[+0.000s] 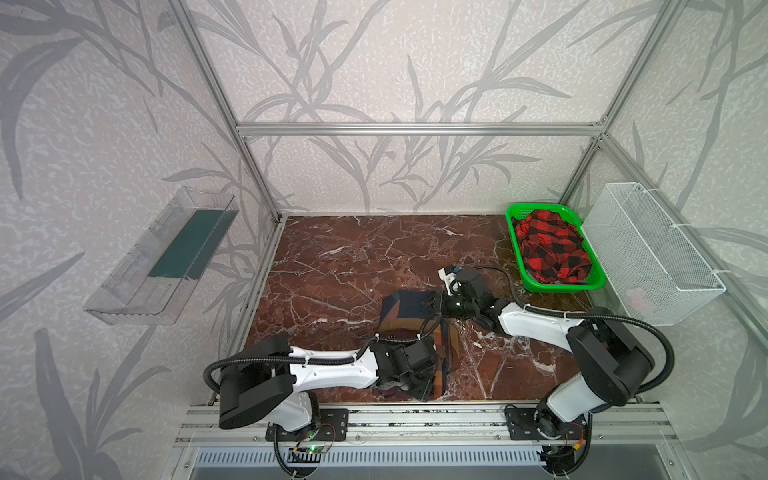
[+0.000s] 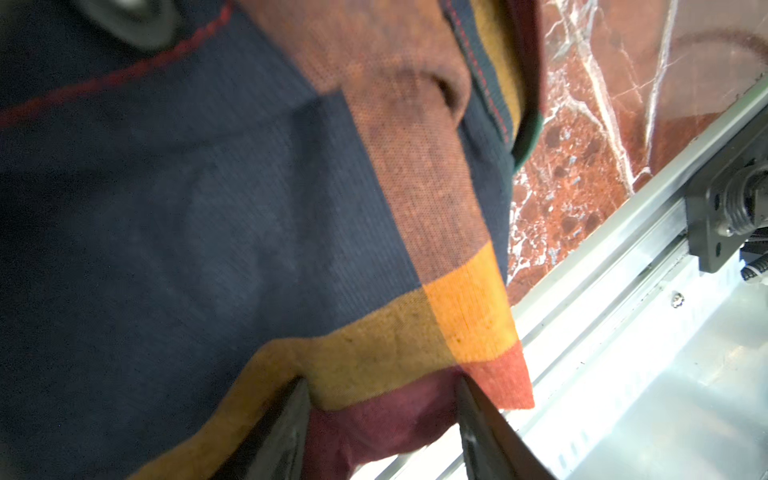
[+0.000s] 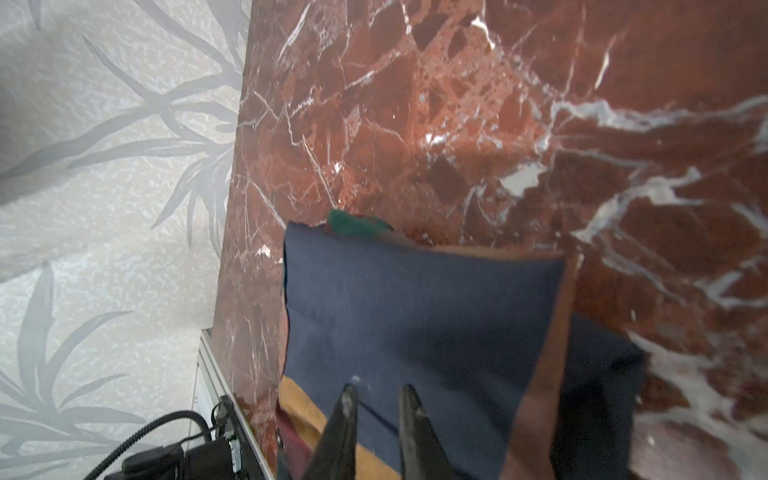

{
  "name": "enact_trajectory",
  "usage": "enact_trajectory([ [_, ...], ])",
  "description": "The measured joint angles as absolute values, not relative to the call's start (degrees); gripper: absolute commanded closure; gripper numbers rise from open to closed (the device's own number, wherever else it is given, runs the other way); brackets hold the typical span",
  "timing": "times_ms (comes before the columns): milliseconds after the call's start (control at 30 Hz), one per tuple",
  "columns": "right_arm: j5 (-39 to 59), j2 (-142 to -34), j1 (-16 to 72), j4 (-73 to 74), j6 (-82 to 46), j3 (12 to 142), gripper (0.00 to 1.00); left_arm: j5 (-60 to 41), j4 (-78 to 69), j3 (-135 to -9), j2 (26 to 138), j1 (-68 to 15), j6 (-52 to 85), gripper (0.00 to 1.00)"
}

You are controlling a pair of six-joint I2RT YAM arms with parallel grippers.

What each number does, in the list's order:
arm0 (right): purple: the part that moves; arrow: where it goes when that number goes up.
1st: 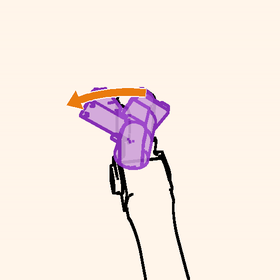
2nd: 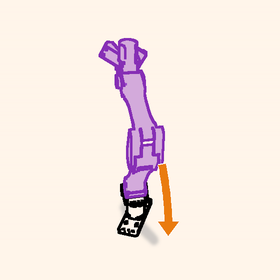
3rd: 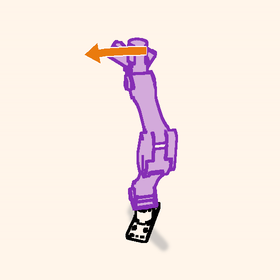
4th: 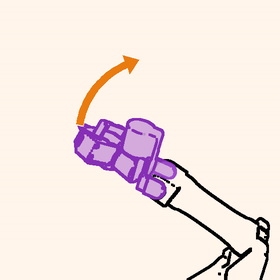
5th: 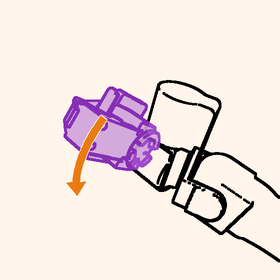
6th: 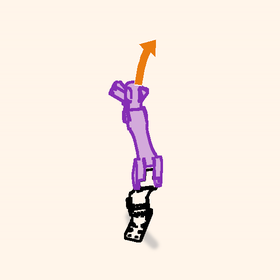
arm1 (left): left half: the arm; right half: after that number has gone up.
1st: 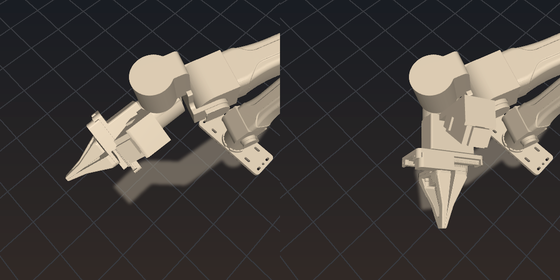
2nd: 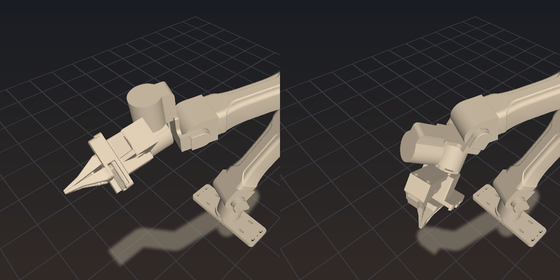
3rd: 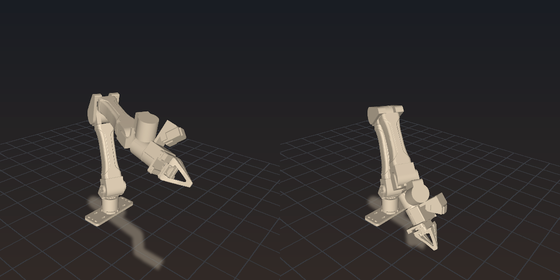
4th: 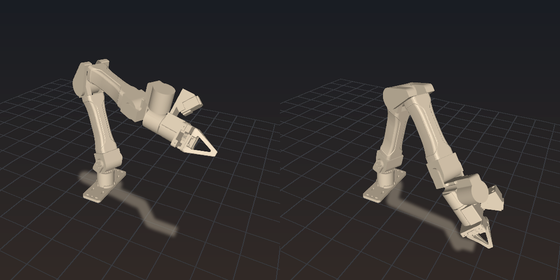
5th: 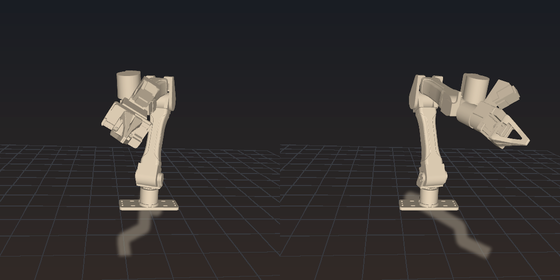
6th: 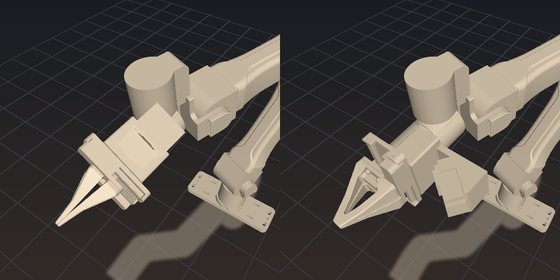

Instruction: Fold and stack the long sleeve shirts

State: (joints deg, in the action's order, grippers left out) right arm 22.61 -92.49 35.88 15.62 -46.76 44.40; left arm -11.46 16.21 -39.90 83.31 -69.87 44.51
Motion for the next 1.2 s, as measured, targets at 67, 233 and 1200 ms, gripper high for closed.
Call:
enact_trajectory([
  [67, 21.6, -94.6, 35.9, 16.0, -47.0, 44.6, 0.8, -11.7, 15.2, -39.9, 83.7, -70.1, 44.5, 0.42],
  [233, 19.3, -98.5, 35.7, 14.8, -47.7, 44.2, 0.81, -11.9, 14.8, -39.9, 83.3, -70.7, 44.1, 0.41],
  [1200, 22.3, -60.7, 31.7, -3.8, -41.7, 19.7, 0.06, -2.1, 32.5, -53.1, 87.6, -58.6, 33.1, 0.37],
])
